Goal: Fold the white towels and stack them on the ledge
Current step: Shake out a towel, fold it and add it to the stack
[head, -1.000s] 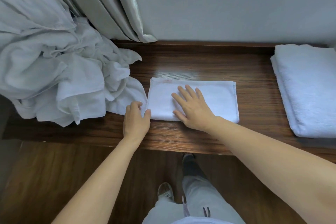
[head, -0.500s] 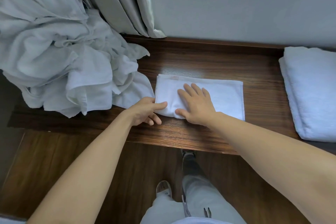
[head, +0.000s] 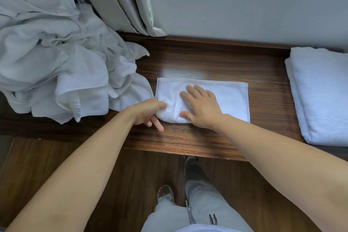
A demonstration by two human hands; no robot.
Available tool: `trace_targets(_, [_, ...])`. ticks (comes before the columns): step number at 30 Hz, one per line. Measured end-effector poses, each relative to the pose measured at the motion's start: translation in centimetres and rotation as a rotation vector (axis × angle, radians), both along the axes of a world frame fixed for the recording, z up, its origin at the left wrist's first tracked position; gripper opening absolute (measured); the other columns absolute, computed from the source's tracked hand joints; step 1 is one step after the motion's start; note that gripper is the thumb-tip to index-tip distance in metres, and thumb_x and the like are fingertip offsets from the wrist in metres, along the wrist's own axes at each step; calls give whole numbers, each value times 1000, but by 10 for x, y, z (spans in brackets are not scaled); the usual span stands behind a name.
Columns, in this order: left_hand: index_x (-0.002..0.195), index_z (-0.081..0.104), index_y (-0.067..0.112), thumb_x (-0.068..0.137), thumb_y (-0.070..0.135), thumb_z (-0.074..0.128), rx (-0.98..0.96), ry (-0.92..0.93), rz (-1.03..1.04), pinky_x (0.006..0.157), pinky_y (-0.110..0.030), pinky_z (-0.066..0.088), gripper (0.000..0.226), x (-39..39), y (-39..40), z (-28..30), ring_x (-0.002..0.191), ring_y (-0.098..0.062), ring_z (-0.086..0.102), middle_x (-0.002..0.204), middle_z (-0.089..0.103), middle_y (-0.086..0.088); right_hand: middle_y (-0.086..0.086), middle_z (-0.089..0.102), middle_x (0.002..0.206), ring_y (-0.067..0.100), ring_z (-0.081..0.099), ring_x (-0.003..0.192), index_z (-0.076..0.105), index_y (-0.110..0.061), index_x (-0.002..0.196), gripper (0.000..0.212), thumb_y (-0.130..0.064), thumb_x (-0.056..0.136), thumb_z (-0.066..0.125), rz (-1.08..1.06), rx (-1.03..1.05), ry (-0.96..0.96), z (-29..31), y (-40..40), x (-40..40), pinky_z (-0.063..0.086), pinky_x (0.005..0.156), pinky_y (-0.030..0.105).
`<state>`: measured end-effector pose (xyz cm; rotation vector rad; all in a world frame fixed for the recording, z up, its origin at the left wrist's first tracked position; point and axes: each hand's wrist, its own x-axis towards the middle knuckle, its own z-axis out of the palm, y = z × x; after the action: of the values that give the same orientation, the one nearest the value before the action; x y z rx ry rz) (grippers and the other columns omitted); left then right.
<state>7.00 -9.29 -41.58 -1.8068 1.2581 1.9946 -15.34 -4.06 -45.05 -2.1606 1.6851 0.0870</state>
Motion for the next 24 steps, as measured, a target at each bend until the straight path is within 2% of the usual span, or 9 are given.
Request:
trace_targets(4, [136, 45, 19, 106, 34, 42, -37, 35, 91, 39, -23, 44, 34, 19, 10, 2, 77, -33, 77, 125, 59, -7, -2, 14, 170, 28, 8, 157, 24, -33, 157, 68, -64, 98, 38, 22, 4, 59, -6, 0, -3, 18, 122, 53])
trace_targets(7, [135, 47, 24, 106, 36, 41, -145, 34, 146, 40, -24, 49, 32, 19, 20, 3, 74, -33, 77, 126, 56, -2, 0, 16, 170, 29, 10, 157, 24, -33, 159, 78, -70, 91, 14, 31, -11, 85, -9, 2, -3, 18, 122, 54])
trace_targets(11, [101, 56, 21, 101, 47, 52, -339, -99, 216, 37, -24, 44, 26, 13, 24, -1, 63, -29, 76, 101, 65, -5, 4, 15, 170, 32, 10, 157, 21, -29, 160, 75, -66, 95, 13, 54, -6, 113, -11, 3, -1, 17, 120, 56])
trace_targets(13, [97, 57, 20, 99, 56, 50, -527, -247, 123, 47, -30, 52, 36, 9, 18, 3, 60, -27, 74, 85, 71, -5, 5, 17, 169, 33, 14, 155, 24, -28, 158, 68, -62, 99, 24, 78, -26, 117, -9, 1, -2, 20, 117, 56])
trace_targets(14, [100, 58, 17, 99, 56, 50, -663, -363, 48, 56, -34, 55, 39, 5, 13, 3, 67, -29, 74, 83, 72, -6, 5, 24, 165, 34, 20, 151, 30, -27, 154, 63, -59, 100, 31, 99, -59, 98, -8, -1, -4, 25, 113, 56])
trace_targets(16, [108, 55, 12, 102, 46, 49, -947, -572, -129, 67, -40, 53, 35, -10, -1, -2, 85, -33, 68, 96, 69, -9, 7, 44, 150, 35, 39, 137, 49, -22, 139, 46, -47, 100, 44, 115, -170, -10, -4, -4, -8, 37, 102, 53])
trace_targets(18, [118, 51, 10, 104, 34, 50, -1132, -615, -292, 68, -42, 46, 28, -30, -16, -4, 98, -34, 62, 113, 60, -12, 11, 60, 129, 37, 54, 118, 62, -15, 123, 30, -28, 97, 54, -4, -324, -117, -4, -9, -19, 43, 90, 50])
trace_targets(21, [125, 50, 10, 103, 31, 54, -1185, -625, -541, 76, -41, 40, 30, -50, -40, -10, 109, -34, 52, 123, 54, -14, 15, 62, 115, 44, 56, 104, 66, -10, 113, 32, -12, 84, 51, -347, -333, -54, 3, -16, -51, 41, 82, 49])
trace_targets(24, [124, 54, 12, 100, 34, 60, -1084, -629, -602, 83, -43, 40, 34, -49, -63, -14, 113, -35, 50, 123, 54, -15, 15, 56, 127, 41, 47, 117, 59, -15, 127, 38, -15, 89, 53, -539, -101, 122, 15, -22, -90, 37, 94, 51])
